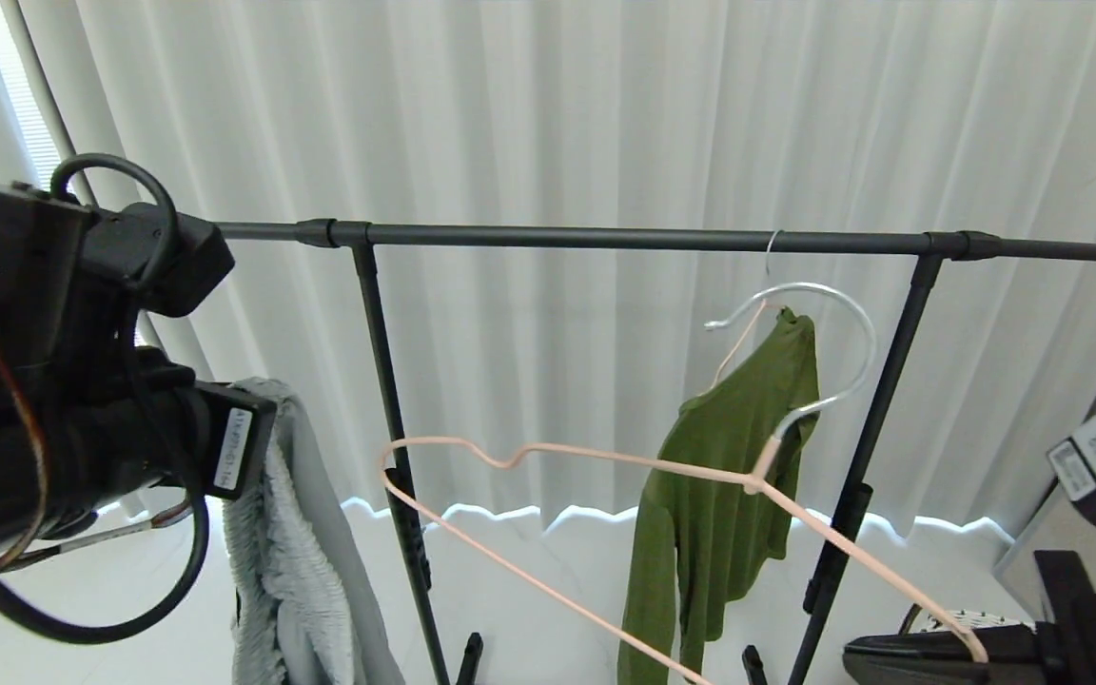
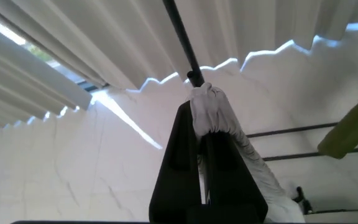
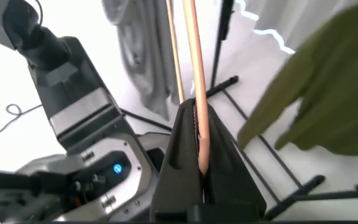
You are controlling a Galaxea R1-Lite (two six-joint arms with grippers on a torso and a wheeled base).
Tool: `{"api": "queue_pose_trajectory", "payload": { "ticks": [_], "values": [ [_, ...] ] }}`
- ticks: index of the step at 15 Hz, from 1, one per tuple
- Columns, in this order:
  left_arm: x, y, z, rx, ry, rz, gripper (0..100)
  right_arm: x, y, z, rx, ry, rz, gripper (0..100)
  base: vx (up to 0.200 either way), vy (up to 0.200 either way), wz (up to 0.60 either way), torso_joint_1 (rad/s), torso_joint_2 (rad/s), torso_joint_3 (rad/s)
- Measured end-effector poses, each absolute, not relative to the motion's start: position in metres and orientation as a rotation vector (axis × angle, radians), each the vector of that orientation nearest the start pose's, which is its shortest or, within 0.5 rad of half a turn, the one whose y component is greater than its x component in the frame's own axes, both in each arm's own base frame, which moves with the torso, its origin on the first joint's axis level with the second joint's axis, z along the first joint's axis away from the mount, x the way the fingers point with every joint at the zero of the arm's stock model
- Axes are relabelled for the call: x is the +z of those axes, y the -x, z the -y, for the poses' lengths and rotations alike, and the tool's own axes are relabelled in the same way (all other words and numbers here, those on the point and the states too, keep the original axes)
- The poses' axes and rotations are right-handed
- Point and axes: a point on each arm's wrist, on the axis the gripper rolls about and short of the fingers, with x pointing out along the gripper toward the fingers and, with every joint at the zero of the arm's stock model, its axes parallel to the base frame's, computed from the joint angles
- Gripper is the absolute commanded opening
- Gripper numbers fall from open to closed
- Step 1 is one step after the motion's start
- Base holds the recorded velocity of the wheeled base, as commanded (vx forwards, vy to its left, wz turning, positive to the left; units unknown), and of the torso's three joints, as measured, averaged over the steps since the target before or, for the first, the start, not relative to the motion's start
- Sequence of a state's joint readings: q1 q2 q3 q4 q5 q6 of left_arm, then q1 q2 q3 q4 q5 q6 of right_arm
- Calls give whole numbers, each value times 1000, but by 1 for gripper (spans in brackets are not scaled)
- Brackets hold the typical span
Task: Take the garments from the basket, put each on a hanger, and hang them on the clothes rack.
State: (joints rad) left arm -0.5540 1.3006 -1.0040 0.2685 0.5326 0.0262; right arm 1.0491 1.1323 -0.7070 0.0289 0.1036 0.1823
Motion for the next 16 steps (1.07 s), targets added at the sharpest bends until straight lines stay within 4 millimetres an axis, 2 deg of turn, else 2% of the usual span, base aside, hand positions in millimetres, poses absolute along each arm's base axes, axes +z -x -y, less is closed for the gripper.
{"api": "queue_pose_trajectory", "payload": {
  "ticks": [2,5,10,16],
  "values": [
    [260,-184,102,8,-232,-484,0,221,-81,-153,1093,-7,-542,0,0,0,0,0,0,0],
    [256,-202,113,88,-217,-491,0,213,-87,-171,1090,-34,-580,0,0,0,0,0,0,0],
    [249,-212,120,95,-226,-516,0,205,-91,-178,1078,-16,-615,0,0,0,0,0,0,0],
    [246,-225,117,178,-237,-518,0,206,-90,-178,1084,-15,-612,0,0,0,0,0,0,0]
  ]
}}
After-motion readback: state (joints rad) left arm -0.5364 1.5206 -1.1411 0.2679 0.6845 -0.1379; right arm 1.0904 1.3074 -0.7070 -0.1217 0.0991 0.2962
